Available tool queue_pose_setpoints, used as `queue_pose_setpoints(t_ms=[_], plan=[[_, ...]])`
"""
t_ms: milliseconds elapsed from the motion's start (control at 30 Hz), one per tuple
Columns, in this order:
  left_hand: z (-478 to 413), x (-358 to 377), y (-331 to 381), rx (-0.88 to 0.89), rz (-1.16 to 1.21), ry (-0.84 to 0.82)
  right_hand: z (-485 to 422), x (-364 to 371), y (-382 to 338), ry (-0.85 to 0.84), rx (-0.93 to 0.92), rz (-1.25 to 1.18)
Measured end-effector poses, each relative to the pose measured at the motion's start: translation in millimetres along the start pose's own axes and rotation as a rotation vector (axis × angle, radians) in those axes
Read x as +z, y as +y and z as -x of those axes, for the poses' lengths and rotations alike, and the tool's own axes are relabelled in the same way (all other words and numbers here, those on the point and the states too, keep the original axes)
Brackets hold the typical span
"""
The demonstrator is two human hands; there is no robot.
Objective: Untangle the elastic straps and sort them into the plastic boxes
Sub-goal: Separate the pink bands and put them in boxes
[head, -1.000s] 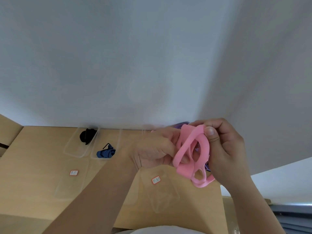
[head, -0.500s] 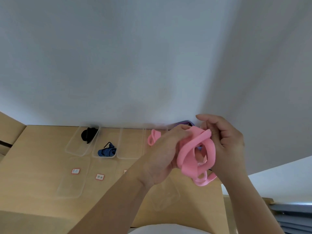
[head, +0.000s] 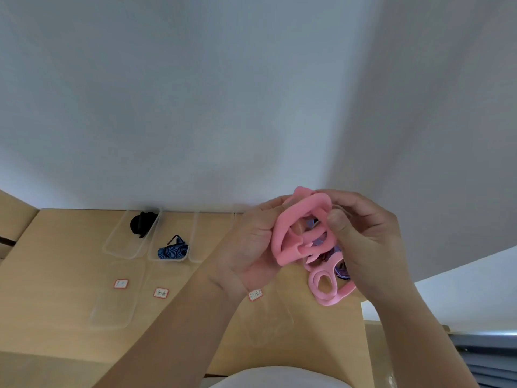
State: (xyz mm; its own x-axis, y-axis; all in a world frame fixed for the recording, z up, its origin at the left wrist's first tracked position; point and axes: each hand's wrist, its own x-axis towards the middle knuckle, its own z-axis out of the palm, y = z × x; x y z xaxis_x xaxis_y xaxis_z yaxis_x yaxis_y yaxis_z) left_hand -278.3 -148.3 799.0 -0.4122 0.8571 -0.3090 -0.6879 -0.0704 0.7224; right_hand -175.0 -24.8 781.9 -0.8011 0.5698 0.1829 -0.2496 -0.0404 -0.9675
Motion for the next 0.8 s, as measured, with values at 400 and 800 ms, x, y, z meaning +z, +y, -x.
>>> queue_pose_setpoints(t_ms=[400, 800], plan=[[0, -5, -6, 0.024, -0.192, 0.084, -2, -13, -9, 0.003, -0.014, 0.103], [-1, -2, -11, 0.064, -0.271, 0.041, -8, -29, -9, -0.121, 0.24, -0.109]])
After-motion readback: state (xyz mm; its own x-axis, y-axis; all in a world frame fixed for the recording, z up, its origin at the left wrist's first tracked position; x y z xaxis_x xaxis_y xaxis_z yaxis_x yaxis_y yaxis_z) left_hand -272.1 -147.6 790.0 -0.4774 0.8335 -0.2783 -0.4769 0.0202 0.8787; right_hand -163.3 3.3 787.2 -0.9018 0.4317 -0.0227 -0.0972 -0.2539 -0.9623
